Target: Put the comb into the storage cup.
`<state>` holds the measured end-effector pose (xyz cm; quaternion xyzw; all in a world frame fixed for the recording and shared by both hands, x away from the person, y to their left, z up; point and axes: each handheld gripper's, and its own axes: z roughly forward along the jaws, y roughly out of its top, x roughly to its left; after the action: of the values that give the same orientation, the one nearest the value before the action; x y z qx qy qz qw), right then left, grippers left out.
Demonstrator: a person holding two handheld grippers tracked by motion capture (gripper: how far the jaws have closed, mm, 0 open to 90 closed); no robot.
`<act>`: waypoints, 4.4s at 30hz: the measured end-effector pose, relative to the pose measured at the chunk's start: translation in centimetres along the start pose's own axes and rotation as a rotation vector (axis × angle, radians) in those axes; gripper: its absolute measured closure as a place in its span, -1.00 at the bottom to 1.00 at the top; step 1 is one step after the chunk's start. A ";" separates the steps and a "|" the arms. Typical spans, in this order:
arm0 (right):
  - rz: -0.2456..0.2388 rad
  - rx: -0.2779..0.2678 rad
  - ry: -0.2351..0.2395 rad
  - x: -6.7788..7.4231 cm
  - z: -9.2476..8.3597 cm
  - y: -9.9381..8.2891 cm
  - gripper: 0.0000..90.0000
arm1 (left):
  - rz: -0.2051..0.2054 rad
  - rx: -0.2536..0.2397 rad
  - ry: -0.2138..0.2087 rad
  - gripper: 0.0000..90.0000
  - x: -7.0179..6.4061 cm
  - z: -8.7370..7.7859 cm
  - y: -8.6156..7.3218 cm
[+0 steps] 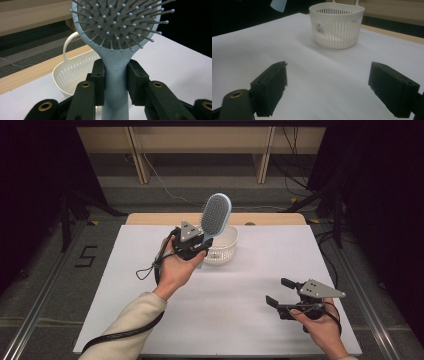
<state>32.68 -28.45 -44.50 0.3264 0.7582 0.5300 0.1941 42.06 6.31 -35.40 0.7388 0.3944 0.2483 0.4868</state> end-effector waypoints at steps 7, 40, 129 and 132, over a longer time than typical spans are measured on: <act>0.000 -0.001 0.000 0.0 0.0 0.0 -0.65 | -0.005 -0.008 0.002 0.54 0.1 0.1 0.2; -0.009 -0.001 0.006 0.2 0.0 0.1 -0.65 | 0.003 -0.024 0.018 0.54 0.5 0.8 0.2; 0.003 0.003 0.004 0.2 -0.1 0.0 -0.65 | -0.058 -0.137 0.034 0.54 1.3 3.9 2.4; 0.004 0.002 0.004 0.2 -0.1 0.0 -0.65 | -0.058 -0.137 0.036 0.55 1.4 4.1 2.6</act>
<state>32.54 -28.38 -44.44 0.3268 0.7586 0.5302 0.1912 46.79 4.74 -34.70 0.6873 0.4064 0.2736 0.5363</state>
